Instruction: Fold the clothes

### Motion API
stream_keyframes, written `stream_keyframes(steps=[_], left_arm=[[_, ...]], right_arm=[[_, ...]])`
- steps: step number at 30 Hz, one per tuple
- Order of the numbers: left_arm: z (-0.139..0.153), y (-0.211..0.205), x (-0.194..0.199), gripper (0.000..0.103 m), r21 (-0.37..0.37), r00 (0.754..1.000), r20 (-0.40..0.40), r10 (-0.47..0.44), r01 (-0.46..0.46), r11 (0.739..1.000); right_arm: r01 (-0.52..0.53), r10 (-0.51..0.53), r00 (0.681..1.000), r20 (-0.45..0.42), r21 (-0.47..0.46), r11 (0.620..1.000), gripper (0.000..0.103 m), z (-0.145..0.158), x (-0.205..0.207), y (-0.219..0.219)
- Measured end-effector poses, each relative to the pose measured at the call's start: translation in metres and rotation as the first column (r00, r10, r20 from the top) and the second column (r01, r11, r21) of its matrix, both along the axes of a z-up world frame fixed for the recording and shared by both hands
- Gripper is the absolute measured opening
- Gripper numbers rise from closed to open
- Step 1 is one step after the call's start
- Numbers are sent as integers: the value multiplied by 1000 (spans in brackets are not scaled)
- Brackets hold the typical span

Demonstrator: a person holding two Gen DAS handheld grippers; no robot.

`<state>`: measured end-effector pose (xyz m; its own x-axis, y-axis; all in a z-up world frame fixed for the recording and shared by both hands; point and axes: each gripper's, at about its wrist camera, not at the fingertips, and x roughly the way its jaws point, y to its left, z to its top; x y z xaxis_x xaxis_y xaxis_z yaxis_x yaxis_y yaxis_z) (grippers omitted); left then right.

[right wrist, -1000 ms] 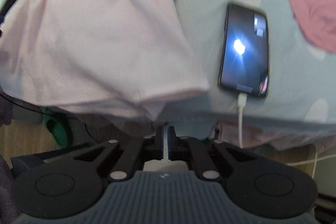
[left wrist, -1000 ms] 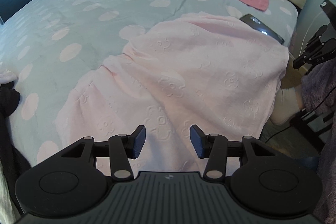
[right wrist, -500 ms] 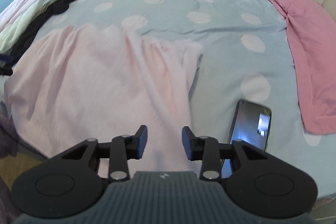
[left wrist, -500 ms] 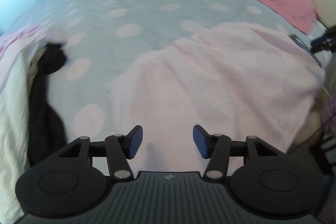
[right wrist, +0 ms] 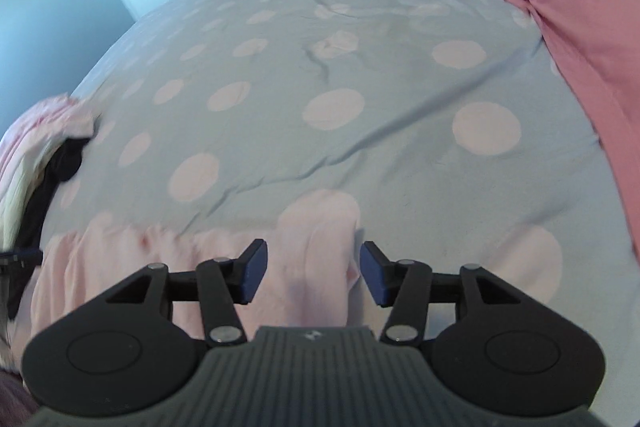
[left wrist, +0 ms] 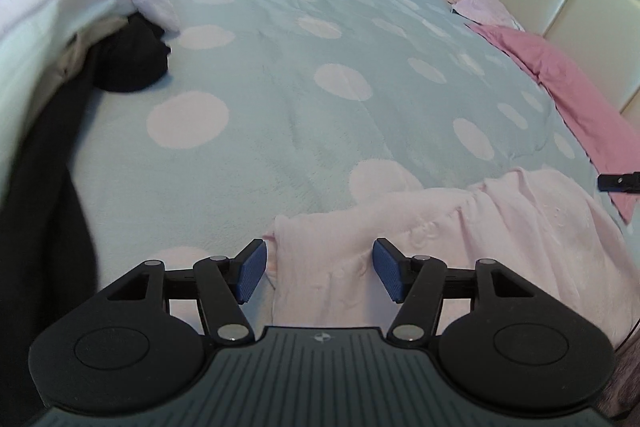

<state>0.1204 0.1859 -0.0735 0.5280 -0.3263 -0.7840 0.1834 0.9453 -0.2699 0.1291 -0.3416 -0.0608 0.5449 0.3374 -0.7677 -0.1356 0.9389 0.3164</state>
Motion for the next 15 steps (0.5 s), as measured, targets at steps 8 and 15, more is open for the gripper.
stream_keyframes(steps=[8,15], left_arm=[[-22,-7,2,75,-14,998,52,-19,19,1000],[-21,-39,-4,50,110,989,132,-60,45,993]], right_arm=[[40,-26,995,-99,139,989,62,-48,18,2],[-30,36,997,-67,100,995,41,-55,8,34]])
